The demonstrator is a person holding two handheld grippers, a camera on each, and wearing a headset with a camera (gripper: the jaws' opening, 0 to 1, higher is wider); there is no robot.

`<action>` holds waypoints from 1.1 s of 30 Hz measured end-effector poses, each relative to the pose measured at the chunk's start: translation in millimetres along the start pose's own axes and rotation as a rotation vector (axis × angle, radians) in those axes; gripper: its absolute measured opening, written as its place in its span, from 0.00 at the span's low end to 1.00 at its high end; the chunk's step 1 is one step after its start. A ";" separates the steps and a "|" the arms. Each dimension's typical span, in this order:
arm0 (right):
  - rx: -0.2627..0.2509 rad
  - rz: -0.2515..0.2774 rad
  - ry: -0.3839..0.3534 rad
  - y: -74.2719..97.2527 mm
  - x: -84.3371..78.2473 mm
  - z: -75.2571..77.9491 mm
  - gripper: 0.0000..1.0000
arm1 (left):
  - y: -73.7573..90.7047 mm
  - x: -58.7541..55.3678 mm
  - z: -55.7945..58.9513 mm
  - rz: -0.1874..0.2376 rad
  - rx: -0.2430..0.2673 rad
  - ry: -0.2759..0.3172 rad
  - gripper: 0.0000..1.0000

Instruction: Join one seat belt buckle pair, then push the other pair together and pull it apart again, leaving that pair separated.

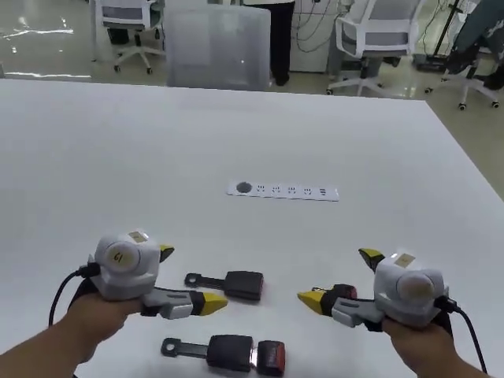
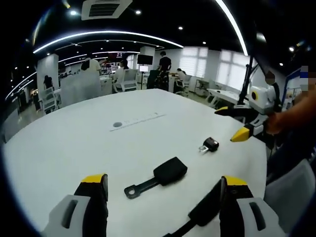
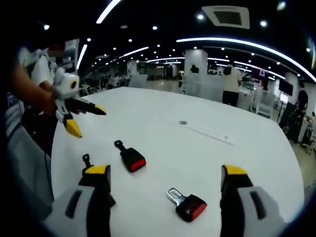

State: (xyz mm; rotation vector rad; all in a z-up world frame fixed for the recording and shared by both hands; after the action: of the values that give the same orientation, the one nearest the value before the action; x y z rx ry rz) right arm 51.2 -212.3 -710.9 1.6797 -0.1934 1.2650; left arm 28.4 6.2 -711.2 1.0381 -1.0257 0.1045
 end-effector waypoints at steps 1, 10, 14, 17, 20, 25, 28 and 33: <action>0.000 0.007 -0.004 2.0 1.2 -1.9 0.93 | 4.1 -0.2 1.6 0.009 0.009 0.002 0.98; -0.012 0.031 0.001 17.0 0.3 -21.1 0.96 | 35.4 -11.1 14.9 0.038 0.039 0.030 1.00; -0.007 0.033 0.012 24.3 -4.4 -29.0 0.96 | 45.1 -14.0 19.2 0.055 0.039 0.021 1.00; 0.004 0.035 0.029 31.2 -9.2 -37.2 0.98 | 52.5 -17.9 24.4 0.065 0.029 0.010 1.00; 0.020 0.039 0.049 37.1 -13.3 -44.5 1.00 | 57.5 -23.1 27.5 0.067 0.018 0.000 1.00; 0.033 0.038 0.070 47.3 -20.0 -54.4 1.00 | 68.3 -29.0 36.3 0.071 0.008 -0.028 1.00; 0.036 0.043 0.084 53.5 -22.5 -59.3 1.00 | 74.5 -33.5 39.1 0.072 0.002 -0.040 1.00; 0.045 0.048 0.105 61.8 -24.9 -64.2 1.00 | 82.3 -39.5 37.9 0.092 -0.017 -0.029 1.00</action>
State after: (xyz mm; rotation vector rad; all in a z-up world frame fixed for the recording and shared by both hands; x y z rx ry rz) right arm -39.7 -204.2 -695.7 1.6502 -0.1437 1.3991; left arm -60.7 37.5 -681.9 0.9798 -1.0994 0.1555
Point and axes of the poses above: the centre of the closed fingertips' face, and the gripper's own axes: y roughly backward along the fingers, z roughly to its right, x roughly out of its top, the point moved 1 cm from there along y, roughly backward along the fingers, and after that the axes turned 11 degrees about -z, right-handed, at the moved point
